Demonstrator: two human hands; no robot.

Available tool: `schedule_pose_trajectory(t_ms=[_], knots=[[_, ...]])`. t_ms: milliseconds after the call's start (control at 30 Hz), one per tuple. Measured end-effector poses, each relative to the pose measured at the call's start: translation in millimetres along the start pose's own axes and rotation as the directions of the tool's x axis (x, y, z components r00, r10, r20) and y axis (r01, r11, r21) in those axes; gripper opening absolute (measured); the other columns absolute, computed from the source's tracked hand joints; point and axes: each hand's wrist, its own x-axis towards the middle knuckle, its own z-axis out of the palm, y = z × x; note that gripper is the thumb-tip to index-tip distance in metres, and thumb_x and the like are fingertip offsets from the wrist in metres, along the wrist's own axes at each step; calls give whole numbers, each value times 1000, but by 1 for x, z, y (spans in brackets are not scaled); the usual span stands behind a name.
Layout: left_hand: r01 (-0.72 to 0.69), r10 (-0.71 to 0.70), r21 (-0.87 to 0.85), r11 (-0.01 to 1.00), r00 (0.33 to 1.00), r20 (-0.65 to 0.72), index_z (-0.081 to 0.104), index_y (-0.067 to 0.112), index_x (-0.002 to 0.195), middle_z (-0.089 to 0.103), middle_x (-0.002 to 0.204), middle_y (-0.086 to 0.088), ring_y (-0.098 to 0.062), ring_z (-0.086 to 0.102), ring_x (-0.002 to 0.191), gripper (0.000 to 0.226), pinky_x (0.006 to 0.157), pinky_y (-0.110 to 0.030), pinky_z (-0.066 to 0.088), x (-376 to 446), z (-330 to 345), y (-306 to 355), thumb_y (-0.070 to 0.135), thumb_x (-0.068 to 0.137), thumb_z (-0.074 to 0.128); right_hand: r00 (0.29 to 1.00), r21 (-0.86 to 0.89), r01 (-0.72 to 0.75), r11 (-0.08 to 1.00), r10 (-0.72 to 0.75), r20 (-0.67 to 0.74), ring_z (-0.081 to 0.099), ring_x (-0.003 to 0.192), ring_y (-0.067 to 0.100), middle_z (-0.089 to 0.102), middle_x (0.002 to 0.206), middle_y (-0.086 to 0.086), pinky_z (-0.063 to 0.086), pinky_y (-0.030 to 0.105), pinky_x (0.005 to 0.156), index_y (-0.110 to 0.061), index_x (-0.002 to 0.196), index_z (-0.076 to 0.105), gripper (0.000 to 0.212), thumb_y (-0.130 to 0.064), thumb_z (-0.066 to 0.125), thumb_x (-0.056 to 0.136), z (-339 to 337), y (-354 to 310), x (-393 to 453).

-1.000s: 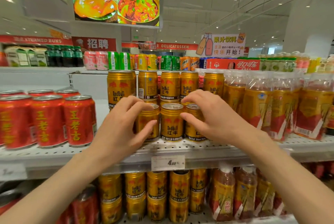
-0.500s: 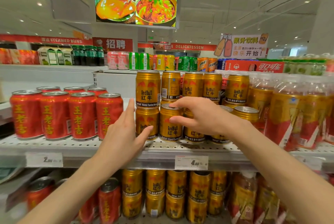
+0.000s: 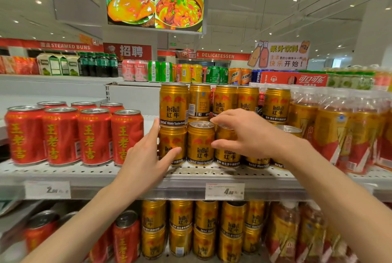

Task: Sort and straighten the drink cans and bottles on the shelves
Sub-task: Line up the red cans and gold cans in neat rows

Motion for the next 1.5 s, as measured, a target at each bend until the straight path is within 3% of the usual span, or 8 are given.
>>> schedule_pose_trajectory(t_ms=[167,367,633,767,867,967,1167,1500], knots=[[-3,3,-16,1000,1000,-18,13,32,157,58,140,9,-12,64,113,86,98,-39,51,-1,1,1,54,89,60,998,-15,-64,998,64,24,41,143,15,45,155,-8,18,47,125,-30,152,39,72,-64,55,91,1,11,-12],[-4,4,-10,1000,1000,-11,16,31,157,60,138,8,-14,65,110,85,94,-38,50,-1,2,2,53,89,61,997,-23,-72,997,71,-22,43,142,14,48,154,-9,26,47,123,-30,152,41,75,-68,54,89,3,13,-17],[-11,11,4,1000,1000,-23,19,36,155,64,130,10,-13,67,102,79,89,-39,53,-2,6,-2,56,89,58,981,-111,-188,976,191,21,40,143,17,38,160,-6,35,41,118,-25,158,27,83,-64,57,90,-1,38,-52],[-2,2,10,1000,1000,-17,18,35,155,64,131,8,-15,67,105,80,91,-42,53,-1,6,-1,57,89,57,985,-101,-170,980,167,-32,33,148,15,36,161,-7,26,42,123,-27,157,29,82,-66,55,90,3,41,-55],[4,-4,2,1000,1000,-16,20,37,154,65,131,8,-15,68,105,78,91,-43,54,-3,6,-1,58,89,57,970,-18,-199,980,194,-150,16,154,15,25,166,-6,14,45,127,-28,158,26,87,-74,43,86,15,48,-70],[-4,3,-12,1000,999,-39,21,38,153,64,131,8,-17,66,105,74,90,-43,53,-5,7,2,54,90,58,900,146,-274,951,307,-308,8,156,18,15,169,0,15,46,126,-25,159,24,89,-71,45,86,33,53,-90],[26,-29,-45,999,998,-55,30,39,149,65,127,7,-21,68,107,70,89,-41,51,-6,7,5,50,89,62,808,420,-316,850,473,-350,10,156,23,0,169,-1,26,50,121,-30,156,26,85,-57,66,87,64,50,-96],[37,-40,-46,998,998,-47,24,37,152,66,126,7,-16,66,102,73,88,-38,51,-7,10,3,50,91,61,788,460,-278,843,474,-393,4,157,20,-7,169,-4,23,52,123,-31,156,25,82,-50,69,89,76,55,-89]])
